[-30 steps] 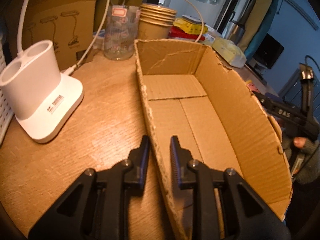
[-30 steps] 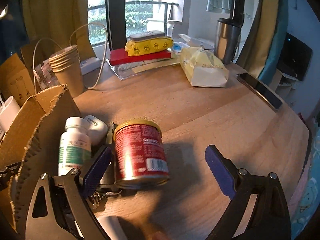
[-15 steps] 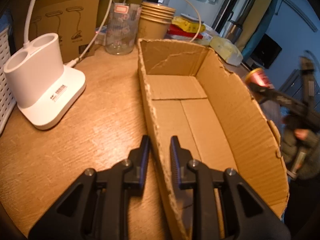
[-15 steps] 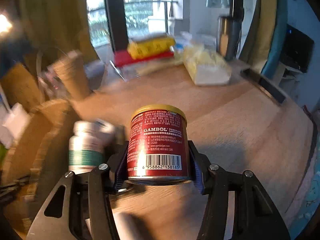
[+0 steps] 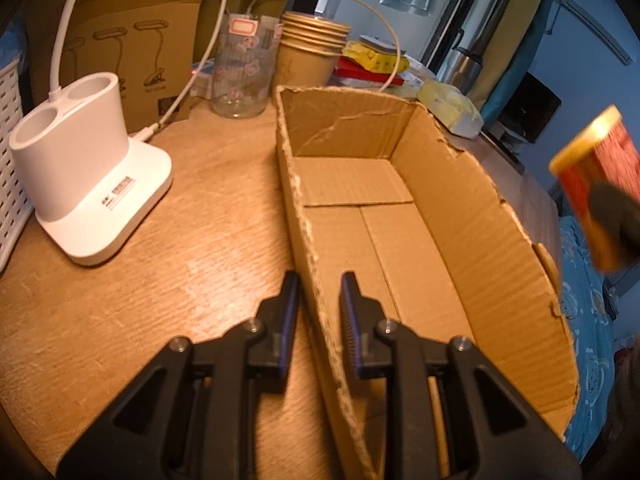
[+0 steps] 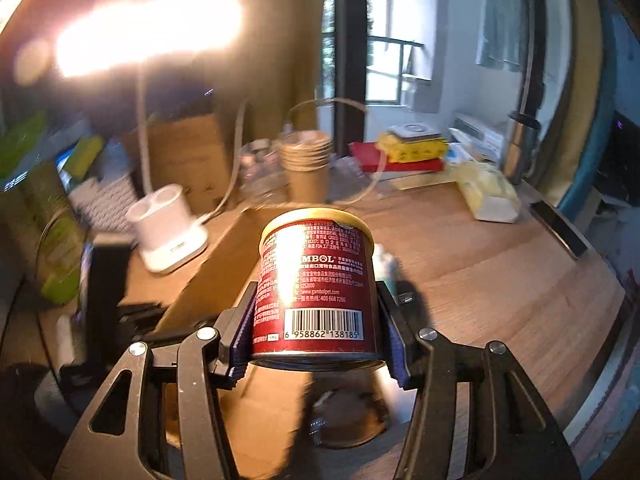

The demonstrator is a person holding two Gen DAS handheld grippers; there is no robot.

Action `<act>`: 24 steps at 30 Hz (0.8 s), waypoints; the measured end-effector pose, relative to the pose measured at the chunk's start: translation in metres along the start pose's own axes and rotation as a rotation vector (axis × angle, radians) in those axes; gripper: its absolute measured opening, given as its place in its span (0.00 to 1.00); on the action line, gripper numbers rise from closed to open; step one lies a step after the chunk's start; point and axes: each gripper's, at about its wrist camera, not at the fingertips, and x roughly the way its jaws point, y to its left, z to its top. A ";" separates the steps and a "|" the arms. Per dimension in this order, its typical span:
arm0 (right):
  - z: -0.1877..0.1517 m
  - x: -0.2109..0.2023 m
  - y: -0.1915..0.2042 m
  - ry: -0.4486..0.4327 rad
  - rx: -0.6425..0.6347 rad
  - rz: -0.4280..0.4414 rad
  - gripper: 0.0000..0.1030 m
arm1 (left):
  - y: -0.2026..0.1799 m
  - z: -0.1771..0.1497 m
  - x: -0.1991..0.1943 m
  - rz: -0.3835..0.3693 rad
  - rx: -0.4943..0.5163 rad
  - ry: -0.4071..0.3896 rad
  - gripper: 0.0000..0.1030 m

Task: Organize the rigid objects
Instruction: 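Carry the red can into the cardboard box and open the right gripper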

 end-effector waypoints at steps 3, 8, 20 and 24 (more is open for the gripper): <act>-0.010 0.008 0.018 0.031 -0.008 0.065 0.55 | -0.004 -0.001 -0.002 0.013 0.015 -0.013 0.22; -0.023 0.026 0.026 0.081 -0.013 0.095 0.55 | -0.007 0.002 -0.002 0.048 0.034 -0.023 0.22; -0.034 0.036 0.018 0.103 0.016 0.094 0.55 | -0.006 0.004 0.002 0.035 0.030 -0.012 0.22; -0.033 0.036 0.018 0.099 0.024 0.112 0.66 | -0.006 0.004 0.002 0.036 0.034 -0.013 0.21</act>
